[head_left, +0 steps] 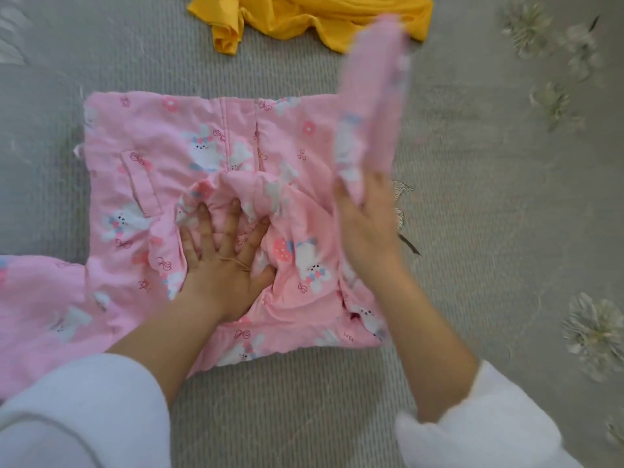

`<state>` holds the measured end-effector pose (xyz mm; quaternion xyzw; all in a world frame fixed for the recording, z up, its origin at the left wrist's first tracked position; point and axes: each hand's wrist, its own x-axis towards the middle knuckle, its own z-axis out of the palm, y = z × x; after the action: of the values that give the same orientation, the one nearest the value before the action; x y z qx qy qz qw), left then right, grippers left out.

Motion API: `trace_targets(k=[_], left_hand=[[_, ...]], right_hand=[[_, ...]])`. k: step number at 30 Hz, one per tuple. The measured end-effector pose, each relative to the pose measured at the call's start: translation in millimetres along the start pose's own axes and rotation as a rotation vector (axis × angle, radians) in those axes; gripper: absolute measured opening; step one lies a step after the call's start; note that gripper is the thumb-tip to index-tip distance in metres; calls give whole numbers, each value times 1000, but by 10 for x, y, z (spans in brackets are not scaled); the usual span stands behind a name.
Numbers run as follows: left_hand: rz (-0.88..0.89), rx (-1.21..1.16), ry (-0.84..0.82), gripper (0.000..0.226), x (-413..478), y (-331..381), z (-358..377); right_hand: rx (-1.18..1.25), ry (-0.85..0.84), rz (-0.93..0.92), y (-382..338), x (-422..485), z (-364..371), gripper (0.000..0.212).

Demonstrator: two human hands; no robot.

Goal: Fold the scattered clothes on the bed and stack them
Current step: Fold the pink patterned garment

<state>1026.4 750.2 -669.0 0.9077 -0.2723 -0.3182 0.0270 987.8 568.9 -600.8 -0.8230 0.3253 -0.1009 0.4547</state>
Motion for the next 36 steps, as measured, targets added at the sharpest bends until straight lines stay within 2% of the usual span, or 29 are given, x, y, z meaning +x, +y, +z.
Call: trace_targets(k=[3,5,9,12,15,18,20,22,25,27,29,30,32,34,35,36], left_hand=[[-7,2,23,71,12,-17,41],[7,-22,59,73,22,-40,93],[61,-56,194,74,35,-83,152],[45,-32,162,71,42,-76,189],[108,-83,148,70,17,-93,149],[214,-349,209,67,-99,-262,28],[255,-632,381,55,-299,-412,-2],[124,-729,578,48,-547,-555,102],[-171,-608,820,47,-872,-683,351],[-432,-572,927,55,-1041,-765,460],[-758,-638,967,68,-1172,-888,525],[-910,-733,960,76,-1219,-952,542],[-1056,-1095,1024,87,-1263,-1085,553],[-1122,-1541,1174,69,-1255,-1179,474],[-1144,-1687,1208,55,-1243,-1203,415],[-1157,-1733,1205,45,-1233,-1215,343]], right_hand=[[-430,-348,-69,59,-40,547,61],[-444,-453,-68,134,-44,694,58],[-248,-450,9,158,21,706,50],[-247,-448,-59,86,-100,797,57],[-311,-449,-51,83,-111,893,63],[-404,-465,-63,120,-116,896,74],[-497,-492,-113,166,-174,897,74],[-587,-527,-157,186,-219,901,85],[-696,-534,-181,175,-228,916,106],[-773,-518,-214,175,-237,941,112],[-828,-512,-233,166,-249,953,114],[-847,-516,-234,154,-255,954,114],[-874,-520,-233,131,-256,960,115],[-889,-516,-230,114,-258,966,115],[-896,-514,-229,115,-259,971,115],[-905,-513,-228,115,-262,974,115]])
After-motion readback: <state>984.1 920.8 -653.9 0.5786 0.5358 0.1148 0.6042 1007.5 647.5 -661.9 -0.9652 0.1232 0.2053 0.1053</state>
